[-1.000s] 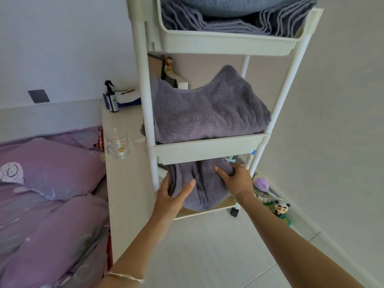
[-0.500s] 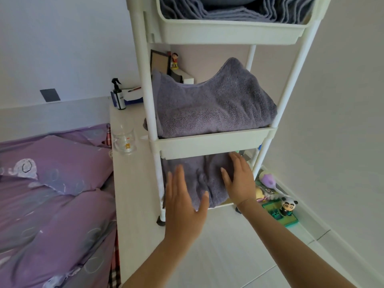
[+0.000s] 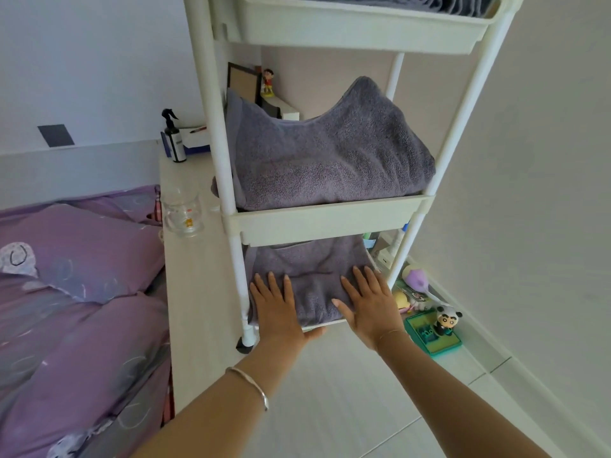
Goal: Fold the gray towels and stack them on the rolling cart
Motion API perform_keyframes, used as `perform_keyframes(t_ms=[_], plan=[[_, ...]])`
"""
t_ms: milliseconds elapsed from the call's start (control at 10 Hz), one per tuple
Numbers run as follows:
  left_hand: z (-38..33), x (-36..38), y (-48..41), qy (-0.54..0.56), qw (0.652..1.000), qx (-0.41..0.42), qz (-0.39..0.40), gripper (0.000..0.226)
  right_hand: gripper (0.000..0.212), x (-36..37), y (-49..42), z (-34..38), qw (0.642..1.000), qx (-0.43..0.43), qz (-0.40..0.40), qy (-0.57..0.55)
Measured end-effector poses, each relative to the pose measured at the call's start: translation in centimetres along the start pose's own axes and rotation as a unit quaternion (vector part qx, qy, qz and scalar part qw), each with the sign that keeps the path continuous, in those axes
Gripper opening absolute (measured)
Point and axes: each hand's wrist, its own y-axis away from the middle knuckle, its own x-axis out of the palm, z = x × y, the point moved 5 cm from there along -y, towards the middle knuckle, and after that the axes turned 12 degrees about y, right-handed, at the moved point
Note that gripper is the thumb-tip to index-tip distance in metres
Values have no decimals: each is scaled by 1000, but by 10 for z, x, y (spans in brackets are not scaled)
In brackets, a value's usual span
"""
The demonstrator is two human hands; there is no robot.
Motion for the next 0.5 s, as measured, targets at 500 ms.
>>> perform_keyframes(t_ms=[500], plan=[[16, -5, 4, 80, 983, 142, -88, 113, 66, 0, 41, 6, 997, -16, -54, -61]])
